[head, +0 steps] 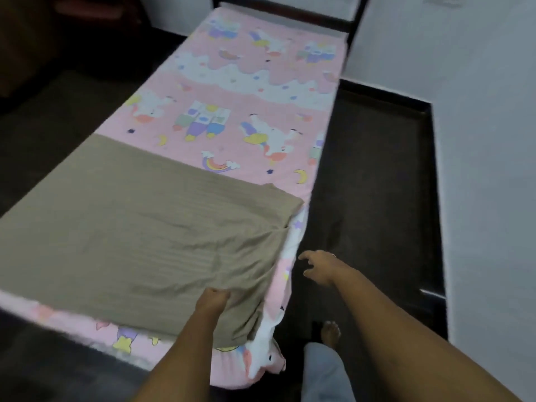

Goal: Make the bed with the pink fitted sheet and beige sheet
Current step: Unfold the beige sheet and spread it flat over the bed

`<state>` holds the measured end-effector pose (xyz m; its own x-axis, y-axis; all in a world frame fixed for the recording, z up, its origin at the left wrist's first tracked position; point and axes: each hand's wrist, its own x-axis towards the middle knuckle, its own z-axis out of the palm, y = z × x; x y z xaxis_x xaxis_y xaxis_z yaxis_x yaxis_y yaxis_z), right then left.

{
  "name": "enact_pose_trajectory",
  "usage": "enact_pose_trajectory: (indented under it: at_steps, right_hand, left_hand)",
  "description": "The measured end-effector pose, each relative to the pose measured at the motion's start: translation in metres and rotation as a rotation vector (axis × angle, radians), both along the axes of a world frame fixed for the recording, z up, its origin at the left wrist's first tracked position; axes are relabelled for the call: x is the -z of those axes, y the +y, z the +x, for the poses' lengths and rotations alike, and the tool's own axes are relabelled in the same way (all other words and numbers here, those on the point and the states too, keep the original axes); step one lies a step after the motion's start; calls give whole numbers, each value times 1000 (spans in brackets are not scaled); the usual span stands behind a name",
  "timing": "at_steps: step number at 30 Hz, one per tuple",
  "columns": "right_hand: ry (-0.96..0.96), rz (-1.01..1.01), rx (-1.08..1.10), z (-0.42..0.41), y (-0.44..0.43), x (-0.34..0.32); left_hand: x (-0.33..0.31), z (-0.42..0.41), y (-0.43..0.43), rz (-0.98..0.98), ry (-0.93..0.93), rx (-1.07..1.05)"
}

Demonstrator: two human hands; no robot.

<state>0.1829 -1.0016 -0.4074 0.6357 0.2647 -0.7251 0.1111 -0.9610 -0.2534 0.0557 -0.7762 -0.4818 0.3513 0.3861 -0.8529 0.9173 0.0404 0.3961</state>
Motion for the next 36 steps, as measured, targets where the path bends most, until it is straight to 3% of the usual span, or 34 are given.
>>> enact_pose_trajectory:
  at_steps: [9,12,14,17,20,23,27,29,32,36]
  right_hand:
    - [109,162,-223,93,23,102]
    - [59,144,-208,111,22,129]
    - [-39,153,-50,123,25,140]
    - [-119,204,193,142,27,155]
    - [-33,270,12,138,29,170]
    - [4,288,-150,116,33,186]
    - [-122,358,-12,103,34,201]
    - [-228,318,-74,110,29,205]
    - [-312,345,-239,115,16,201]
    - [-395,575,-362,112,4,172]
  left_hand:
    - [48,-7,-83,229,189,-803]
    - [77,-4,-106,129,136,-1120]
    - [94,-4,-115,-4,8,-1250]
    - [106,0,-124,234,-4,-1252]
    - [99,14,-120,491,-99,-1167]
    - [95,21,-123,334,-303,-1180]
    - [111,4,-137,294,-243,-1214]
    - [111,-4,-142,266,-229,-1234]
    - [98,-16,-150,361,-263,-1228]
    - [65,-33,-160,456,-236,-1273]
